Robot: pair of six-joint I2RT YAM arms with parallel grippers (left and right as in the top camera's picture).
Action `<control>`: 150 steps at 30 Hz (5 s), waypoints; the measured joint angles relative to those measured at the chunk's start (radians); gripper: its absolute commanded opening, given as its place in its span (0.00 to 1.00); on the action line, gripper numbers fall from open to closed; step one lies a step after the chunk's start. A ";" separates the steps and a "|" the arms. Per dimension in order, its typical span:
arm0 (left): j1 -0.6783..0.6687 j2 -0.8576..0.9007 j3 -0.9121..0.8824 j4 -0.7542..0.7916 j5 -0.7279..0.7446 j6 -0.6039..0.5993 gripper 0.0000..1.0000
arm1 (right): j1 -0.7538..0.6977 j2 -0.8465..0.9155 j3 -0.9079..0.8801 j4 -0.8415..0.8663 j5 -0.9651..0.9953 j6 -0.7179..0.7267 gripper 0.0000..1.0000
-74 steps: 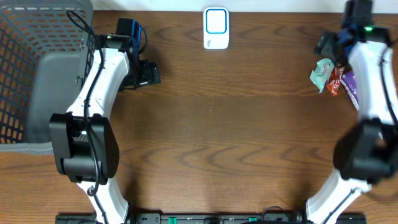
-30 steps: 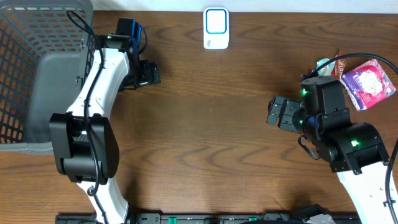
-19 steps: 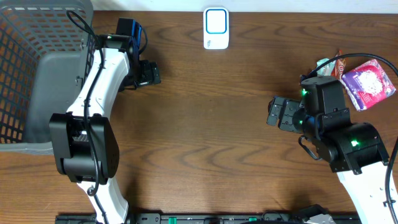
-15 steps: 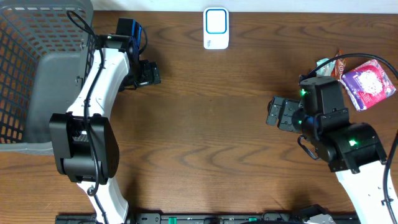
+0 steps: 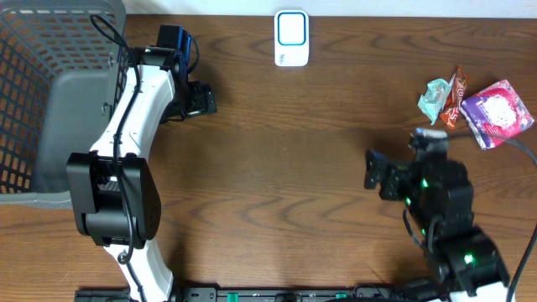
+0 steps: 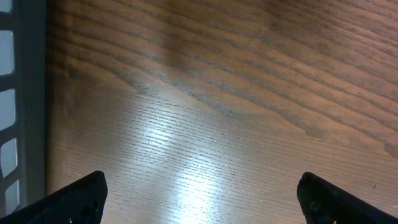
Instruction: Scan the item barcode
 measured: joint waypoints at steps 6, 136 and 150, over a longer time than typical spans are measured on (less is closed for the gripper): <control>0.000 0.000 -0.001 0.000 0.000 0.000 0.98 | -0.069 -0.195 -0.243 0.165 -0.004 -0.011 0.99; -0.160 -1.252 -0.940 0.610 0.006 0.240 0.98 | -0.220 -0.679 -0.638 0.464 -0.150 -0.349 0.99; -0.134 -1.706 -1.287 0.633 0.007 0.248 0.98 | -0.220 -0.679 -0.638 0.463 -0.150 -0.349 0.99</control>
